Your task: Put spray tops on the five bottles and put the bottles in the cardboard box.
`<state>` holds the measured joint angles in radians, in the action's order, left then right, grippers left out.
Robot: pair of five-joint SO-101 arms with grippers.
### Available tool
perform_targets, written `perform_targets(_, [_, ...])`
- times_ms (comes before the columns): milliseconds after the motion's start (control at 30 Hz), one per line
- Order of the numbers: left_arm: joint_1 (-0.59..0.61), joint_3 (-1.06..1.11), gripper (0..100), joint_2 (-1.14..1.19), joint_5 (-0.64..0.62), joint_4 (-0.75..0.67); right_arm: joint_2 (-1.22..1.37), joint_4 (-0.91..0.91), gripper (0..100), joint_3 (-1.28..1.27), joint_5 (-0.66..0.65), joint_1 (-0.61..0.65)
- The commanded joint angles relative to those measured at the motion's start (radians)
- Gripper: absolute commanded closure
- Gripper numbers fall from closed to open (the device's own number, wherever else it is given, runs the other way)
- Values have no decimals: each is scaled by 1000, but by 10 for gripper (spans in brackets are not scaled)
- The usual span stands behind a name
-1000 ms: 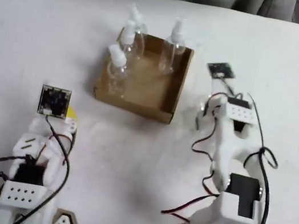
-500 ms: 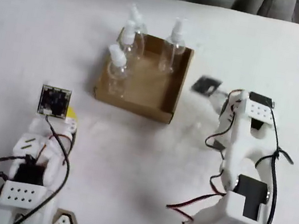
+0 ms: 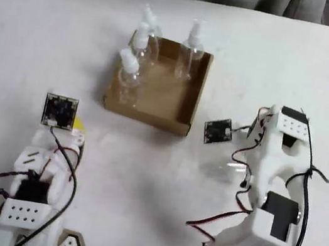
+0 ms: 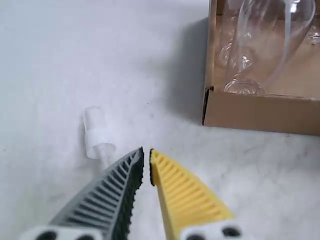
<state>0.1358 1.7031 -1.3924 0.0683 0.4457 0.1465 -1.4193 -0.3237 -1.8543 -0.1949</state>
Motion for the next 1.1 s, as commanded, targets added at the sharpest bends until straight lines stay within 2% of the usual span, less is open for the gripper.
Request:
perform_targets(0, [-7,-5,980,13,6,-34,-24,2,669,38,11,15])
perform_targets(100, [-7,-5,980,13,6,-34,-24,-58,741,140,132,15])
perform_targets(200, [-7,-5,980,13,6,-34,-24,-131,860,272,281,15])
perform_targets(333, [-7,-5,980,13,6,-34,-24,-193,989,428,520,12])
perform_targets(467, [-7,-5,980,13,6,-31,-24,-234,965,539,816,-10])
perform_targets(600, [-7,-5,980,13,6,-29,-24,-285,965,597,1026,-45])
perform_targets(833, [-7,-5,980,13,6,-29,-91,-292,982,572,1258,-151])
perform_targets(1067, [-7,-5,980,13,6,-29,-335,-288,982,302,1290,-160])
